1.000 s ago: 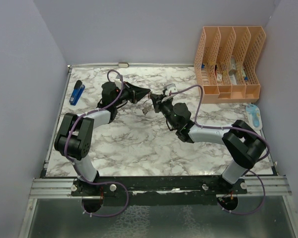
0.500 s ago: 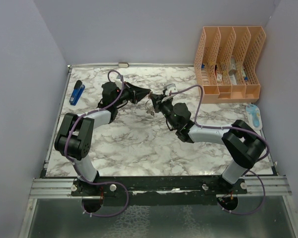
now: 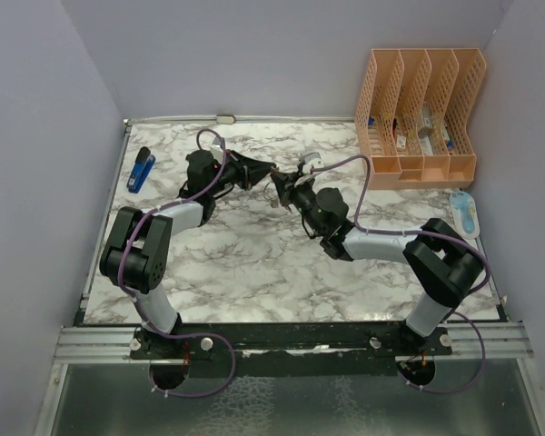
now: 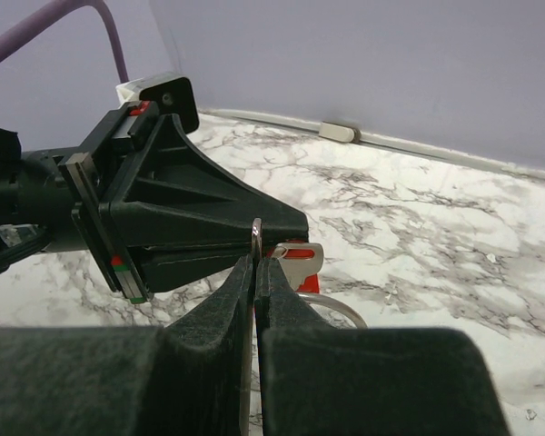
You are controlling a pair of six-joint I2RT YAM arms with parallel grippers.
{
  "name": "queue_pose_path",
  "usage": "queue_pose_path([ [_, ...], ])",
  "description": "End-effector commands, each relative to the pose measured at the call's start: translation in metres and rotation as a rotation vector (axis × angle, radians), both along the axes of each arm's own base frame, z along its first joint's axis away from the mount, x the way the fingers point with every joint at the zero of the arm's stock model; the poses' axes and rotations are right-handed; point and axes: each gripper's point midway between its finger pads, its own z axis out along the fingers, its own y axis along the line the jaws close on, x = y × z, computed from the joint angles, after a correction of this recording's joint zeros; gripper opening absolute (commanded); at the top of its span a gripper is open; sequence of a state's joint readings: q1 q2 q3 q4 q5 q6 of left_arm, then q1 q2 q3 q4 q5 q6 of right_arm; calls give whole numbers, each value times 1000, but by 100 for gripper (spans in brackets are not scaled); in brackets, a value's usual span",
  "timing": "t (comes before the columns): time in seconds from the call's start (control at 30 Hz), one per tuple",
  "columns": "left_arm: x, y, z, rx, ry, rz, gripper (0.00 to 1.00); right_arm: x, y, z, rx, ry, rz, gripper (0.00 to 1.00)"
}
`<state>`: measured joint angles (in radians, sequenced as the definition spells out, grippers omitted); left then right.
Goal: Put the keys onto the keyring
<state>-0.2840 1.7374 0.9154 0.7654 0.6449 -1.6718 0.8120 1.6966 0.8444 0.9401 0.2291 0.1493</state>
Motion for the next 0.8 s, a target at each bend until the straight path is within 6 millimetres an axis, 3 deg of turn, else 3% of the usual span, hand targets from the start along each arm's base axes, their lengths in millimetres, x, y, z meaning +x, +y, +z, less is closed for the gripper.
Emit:
queue_pose_path([
  [0.0,-7,-7,25,-36,-52,-22,0,-1,8,0,26,3,31,1],
  [0.23,-9,-8,30,-44,-61,-32,0,-1,-1,-9,18,15,-3,1],
  [0.77,-10,-7,28,-39,-63,-37,0,3,-13,0,-11,-12,-64,1],
])
